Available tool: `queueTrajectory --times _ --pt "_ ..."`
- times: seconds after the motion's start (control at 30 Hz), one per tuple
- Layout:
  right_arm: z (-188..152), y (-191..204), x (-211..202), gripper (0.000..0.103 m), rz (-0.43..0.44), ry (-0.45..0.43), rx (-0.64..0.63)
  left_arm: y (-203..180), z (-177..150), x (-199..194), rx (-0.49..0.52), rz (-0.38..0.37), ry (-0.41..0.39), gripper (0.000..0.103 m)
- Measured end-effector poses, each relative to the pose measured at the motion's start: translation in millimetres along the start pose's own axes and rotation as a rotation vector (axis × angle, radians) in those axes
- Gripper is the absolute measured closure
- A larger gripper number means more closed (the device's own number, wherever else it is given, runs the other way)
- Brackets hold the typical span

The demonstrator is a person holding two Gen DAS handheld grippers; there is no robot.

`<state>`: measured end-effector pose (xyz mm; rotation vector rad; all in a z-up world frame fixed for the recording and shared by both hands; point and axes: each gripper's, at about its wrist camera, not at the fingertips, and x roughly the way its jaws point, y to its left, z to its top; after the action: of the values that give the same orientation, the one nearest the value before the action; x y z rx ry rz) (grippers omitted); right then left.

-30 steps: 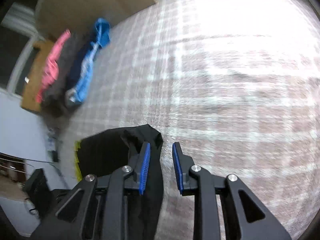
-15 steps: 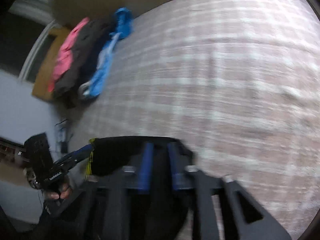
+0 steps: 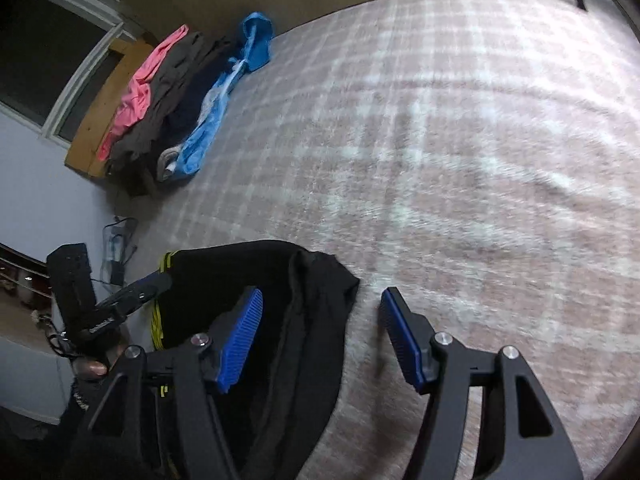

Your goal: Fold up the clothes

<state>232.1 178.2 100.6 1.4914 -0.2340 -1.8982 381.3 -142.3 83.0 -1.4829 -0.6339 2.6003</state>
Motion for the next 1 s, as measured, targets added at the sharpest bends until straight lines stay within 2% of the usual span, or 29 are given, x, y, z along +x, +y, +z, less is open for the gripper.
queueTrajectory --times 0.13,0.17,0.2,0.23,0.27,0.3,0.37,0.43,0.6,0.77,1.0 --pt "1.5 7.3 8.0 0.04 0.049 -0.01 -0.02 -10.3 2.2 7.2 0.039 0.012 -0.019 0.051" --pt "2.2 8.3 11.1 0.042 0.07 -0.007 -0.016 -11.7 1.8 7.9 0.044 0.012 -0.023 0.051" --pt "1.6 8.2 13.2 0.046 0.086 -0.006 -0.015 -13.1 1.3 8.7 0.049 0.012 -0.027 0.058" --pt "1.2 8.2 15.9 0.063 0.096 -0.003 -0.014 -12.8 1.3 9.9 0.043 0.017 -0.03 0.063" --pt "1.0 8.1 19.5 0.075 0.098 0.005 -0.014 -11.7 1.5 11.3 0.033 0.024 -0.034 0.076" --pt "0.3 7.3 21.6 0.077 0.111 0.008 -0.008 -10.5 1.8 12.7 0.023 0.032 -0.037 0.09" --pt "-2.2 4.1 20.5 0.085 0.158 0.0 0.012 -9.0 -0.3 5.2 -0.001 0.018 -0.065 0.099" --pt "-4.2 7.2 11.9 0.09 0.184 -0.027 0.0 -7.7 -3.0 -4.5 -0.026 -0.003 -0.098 0.099" --pt "-6.9 38.8 -17.1 0.093 0.23 -0.094 -0.102 -5.7 -9.4 -32.0 -0.083 -0.043 -0.185 0.099" --pt "0.4 81.2 -49.6 0.093 0.315 -0.174 -0.156 -11.4 -9.6 -93.3 -0.095 -0.035 -0.326 0.099" --pt "27.8 167.1 -82.1 0.093 0.414 -0.277 -0.28 -3.8 22.0 -182.3 -0.042 -0.011 -0.513 0.099"
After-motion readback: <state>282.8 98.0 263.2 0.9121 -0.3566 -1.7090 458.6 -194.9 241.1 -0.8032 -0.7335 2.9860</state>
